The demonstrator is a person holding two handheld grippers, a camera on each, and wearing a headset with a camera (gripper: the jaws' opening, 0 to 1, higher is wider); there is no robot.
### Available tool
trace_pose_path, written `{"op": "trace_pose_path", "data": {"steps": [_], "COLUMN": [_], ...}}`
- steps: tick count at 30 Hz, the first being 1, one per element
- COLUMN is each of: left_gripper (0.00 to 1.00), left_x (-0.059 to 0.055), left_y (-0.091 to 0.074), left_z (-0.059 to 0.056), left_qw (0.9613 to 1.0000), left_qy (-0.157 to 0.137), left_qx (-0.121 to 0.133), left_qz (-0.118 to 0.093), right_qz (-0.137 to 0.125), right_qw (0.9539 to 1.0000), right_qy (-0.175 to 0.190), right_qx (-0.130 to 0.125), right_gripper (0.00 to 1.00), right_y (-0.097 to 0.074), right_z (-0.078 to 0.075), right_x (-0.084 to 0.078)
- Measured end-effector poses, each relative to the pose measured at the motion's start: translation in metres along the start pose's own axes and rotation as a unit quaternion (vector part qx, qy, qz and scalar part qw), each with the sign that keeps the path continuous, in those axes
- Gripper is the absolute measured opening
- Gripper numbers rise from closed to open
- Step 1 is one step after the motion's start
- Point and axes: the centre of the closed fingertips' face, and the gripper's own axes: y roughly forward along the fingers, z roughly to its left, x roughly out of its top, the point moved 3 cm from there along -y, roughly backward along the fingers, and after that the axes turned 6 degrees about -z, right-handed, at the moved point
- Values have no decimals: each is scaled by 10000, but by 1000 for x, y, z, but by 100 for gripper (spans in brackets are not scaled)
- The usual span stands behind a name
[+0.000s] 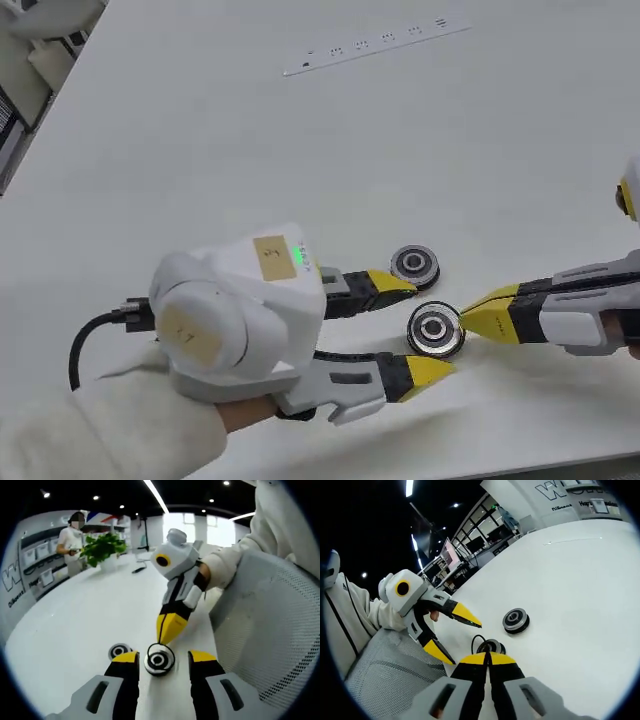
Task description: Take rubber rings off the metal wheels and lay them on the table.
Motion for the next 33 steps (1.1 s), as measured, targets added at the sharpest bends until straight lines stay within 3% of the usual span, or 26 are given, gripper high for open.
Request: {"op": "trace_pose_path", "data": {"steps": [4, 8, 11, 20, 26, 33], "left_gripper": [48, 59, 62, 68, 76, 83], "left_x": [8, 15, 19, 27, 21, -2], "left_y": [-8, -21, -31, -82, -107, -138], "left_z": [-1, 3, 5, 28, 35, 34], "left_qw": [10000, 9999, 9996, 9960, 9922, 9842], "left_qy": [-54, -88, -232, -78, -171, -298], "left_qx": [-35, 61, 147, 882, 1221, 1654], "left_qz": [44, 67, 24, 122, 205, 552], "right_qz": [-42, -16, -34, -183, -191, -125], "right_qw": [9999, 9998, 9998, 9993, 9983, 9964], "right_qy": [-115, -214, -202, -324, -539, -828], "right_qx": [-34, -47, -27, -82, -125, -98], "right_gripper": [0, 0, 0, 0, 0, 0], "right_y": [-7, -13, -18, -35, -43, -45], "right_z": [2, 5, 8, 18, 26, 43], "right_x": [6, 8, 12, 28, 38, 46]}}
